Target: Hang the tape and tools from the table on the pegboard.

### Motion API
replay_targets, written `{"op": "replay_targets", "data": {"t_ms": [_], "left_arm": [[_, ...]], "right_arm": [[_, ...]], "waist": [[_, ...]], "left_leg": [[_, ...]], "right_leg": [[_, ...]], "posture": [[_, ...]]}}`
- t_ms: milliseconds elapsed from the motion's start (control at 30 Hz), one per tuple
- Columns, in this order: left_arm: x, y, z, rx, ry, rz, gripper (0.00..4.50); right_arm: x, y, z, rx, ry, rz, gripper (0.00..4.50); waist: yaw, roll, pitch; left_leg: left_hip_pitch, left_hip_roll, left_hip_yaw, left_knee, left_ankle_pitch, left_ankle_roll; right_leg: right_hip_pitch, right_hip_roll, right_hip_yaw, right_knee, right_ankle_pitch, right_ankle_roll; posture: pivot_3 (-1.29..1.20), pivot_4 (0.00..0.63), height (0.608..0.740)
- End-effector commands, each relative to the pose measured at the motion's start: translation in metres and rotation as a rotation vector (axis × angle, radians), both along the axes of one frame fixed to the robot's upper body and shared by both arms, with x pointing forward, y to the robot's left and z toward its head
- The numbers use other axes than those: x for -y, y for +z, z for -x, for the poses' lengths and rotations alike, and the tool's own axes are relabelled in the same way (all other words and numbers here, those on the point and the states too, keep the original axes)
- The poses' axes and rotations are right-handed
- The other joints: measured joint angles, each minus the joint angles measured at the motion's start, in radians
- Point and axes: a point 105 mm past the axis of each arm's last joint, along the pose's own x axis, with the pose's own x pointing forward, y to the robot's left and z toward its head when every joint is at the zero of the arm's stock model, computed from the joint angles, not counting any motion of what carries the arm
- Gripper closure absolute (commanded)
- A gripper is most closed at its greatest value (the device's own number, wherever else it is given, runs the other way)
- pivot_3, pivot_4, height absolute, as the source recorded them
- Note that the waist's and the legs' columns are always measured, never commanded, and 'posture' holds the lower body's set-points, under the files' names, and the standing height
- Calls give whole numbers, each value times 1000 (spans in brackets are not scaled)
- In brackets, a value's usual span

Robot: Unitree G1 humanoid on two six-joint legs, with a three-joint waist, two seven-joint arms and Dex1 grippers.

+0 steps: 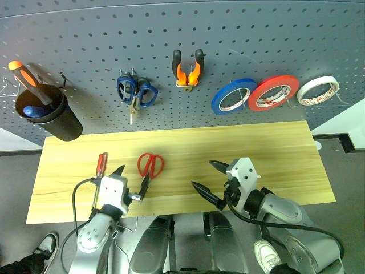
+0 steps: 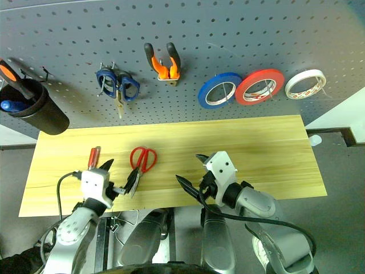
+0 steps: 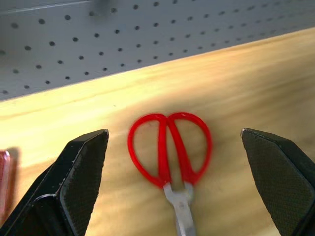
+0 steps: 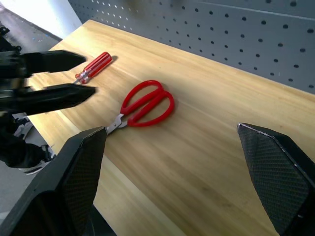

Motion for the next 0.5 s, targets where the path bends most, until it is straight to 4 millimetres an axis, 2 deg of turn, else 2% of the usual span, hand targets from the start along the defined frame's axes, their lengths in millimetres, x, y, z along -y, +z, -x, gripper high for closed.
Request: {"op": "replay_targets", "data": {"t_ms": [33,167,300,500], "left_arm": [[6,-13,-6,-126,33,-50,0],[16,-13,-11,-163,19,-59,0],[28,-18,-3,-244,-10,-28,0],[23,-27,2,-360,45,-16,0]], "right_arm": [[-3,13,4,52,4,-19,71],[-3,22,3,75,-5,-38,71],[-5,38,3,114,-4,-62,71],[-2,36,3,103,-18,-46,71]], "waist": [[-4,-1,0],[-7,-1,0],[-6,-1,0],[-6,-1,0]], "left_leg": [[0,0,0,0,0,0],[0,0,0,0,0,0],[0,0,0,0,0,0],[0,0,0,0,0,0]], "right_leg": [[0,0,0,0,0,0],[-1,0,0,0,0,0],[0,0,0,0,0,0],[0,0,0,0,0,0]], "posture": [[37,346,727],[24,345,727],[18,344,727],[18,343,727]]}}
